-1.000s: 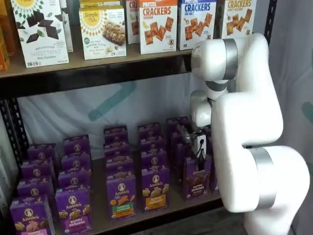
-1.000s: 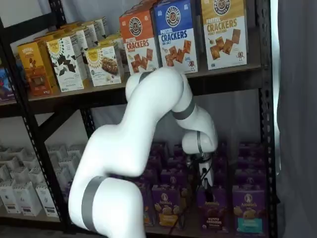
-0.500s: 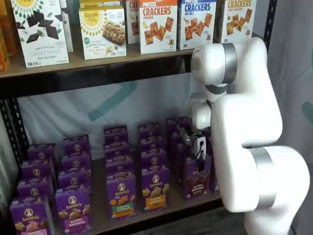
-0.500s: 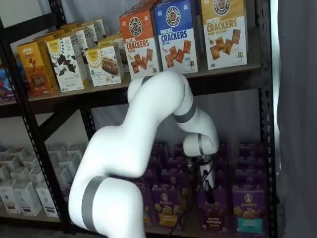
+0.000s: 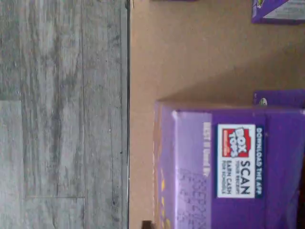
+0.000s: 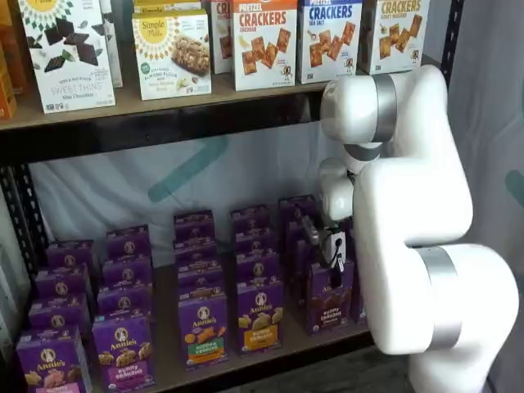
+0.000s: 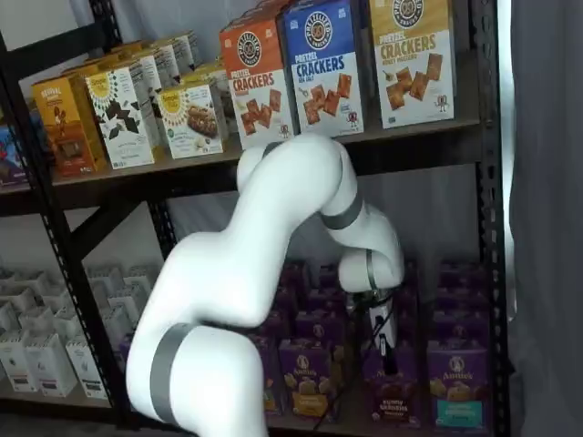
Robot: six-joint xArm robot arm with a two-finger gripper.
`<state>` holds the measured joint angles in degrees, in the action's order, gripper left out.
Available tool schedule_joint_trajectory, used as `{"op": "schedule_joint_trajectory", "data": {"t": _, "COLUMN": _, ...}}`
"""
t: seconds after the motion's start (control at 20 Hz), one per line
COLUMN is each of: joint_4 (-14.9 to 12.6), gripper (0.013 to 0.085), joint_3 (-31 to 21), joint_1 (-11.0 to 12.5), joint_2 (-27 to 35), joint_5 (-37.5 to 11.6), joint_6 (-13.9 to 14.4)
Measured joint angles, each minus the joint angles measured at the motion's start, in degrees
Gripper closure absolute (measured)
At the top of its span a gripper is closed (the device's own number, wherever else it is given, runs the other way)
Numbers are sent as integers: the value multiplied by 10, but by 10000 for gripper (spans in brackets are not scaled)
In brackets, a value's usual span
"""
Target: Pick up the purple box with a brown patch in the center, on the bottom shelf, the fifth box from the left
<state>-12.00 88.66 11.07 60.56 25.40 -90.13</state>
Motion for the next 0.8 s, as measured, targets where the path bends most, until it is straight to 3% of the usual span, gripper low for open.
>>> {"op": "schedule_joint_trajectory", "data": {"t": 0.25, "joint_4": -2, "gripper": 490, "joint_3": 0, "joint_1": 0, "joint_2": 0, "joint_5": 0, "joint_6": 1}}
{"op": "schedule_joint_trajectory", "data": {"t": 0.65, "joint_4": -11, "gripper": 490, "joint_3": 2, "joint_1": 0, "joint_2": 0, "joint_5": 9, "joint_6": 10}}
{"op": "schedule_joint_trajectory", "data": {"t": 0.8, "joint_4": -18, "gripper": 570, "joint_3": -2, "joint_1": -1, "joint_2": 0, "joint_5": 2, "joint_6": 17}}
